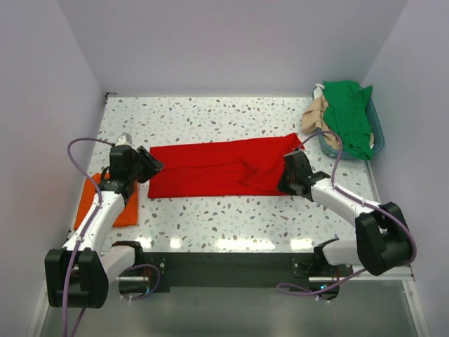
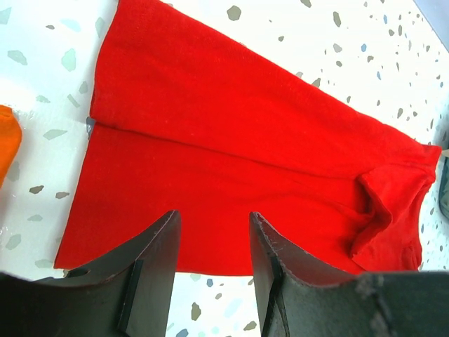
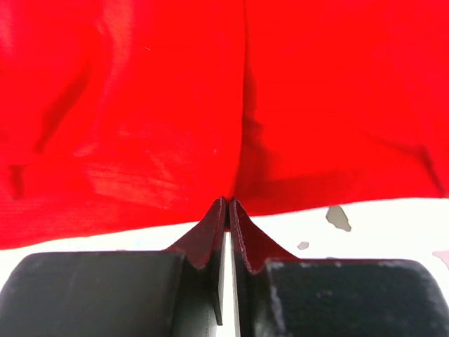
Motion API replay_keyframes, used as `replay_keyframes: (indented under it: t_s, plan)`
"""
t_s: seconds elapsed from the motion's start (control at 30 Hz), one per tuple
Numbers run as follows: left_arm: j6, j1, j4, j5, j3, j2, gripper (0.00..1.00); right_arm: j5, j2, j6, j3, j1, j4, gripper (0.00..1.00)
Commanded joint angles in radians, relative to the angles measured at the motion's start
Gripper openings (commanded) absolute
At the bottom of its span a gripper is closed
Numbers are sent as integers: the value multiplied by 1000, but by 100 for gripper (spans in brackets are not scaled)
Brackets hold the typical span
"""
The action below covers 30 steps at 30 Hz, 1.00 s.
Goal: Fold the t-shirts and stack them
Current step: Fold the tshirt
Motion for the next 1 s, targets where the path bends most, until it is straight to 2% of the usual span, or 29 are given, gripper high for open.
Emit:
replay_keyframes:
  t_s: [0.0, 0.13, 0.43, 0.63, 0.7, 0.77, 0.83, 0.93, 0.97]
  plan:
    - [31, 9, 18, 6, -9, -14, 49, 66, -72, -8, 43, 5, -56, 4]
    - [31, 12, 21, 4, -13, -8, 49, 83, -118, -19, 49, 5, -100, 4]
    - [31, 12, 27, 7, -26, 4, 49, 126, -112, -28, 40, 7, -119, 5]
    - [26, 12, 38, 7, -33, 30, 50, 166, -138, -35, 29, 0, -140, 9]
    - [22, 12, 49, 17, -39, 41, 50, 145, -120, -43, 29, 0, -129, 12]
    - [16, 12, 66, 17, -46, 58, 50, 142, -107, -45, 36, 0, -136, 20]
    - [16, 14, 72, 20, -38, 82, 51, 145, -109, -48, 46, 0, -143, 35]
    - [31, 9, 72, 15, -12, 118, 51, 143, -141, -66, 78, 2, -161, 51]
    - [39, 6, 66, 14, 0, 128, 51, 161, -144, -71, 92, 2, -169, 54]
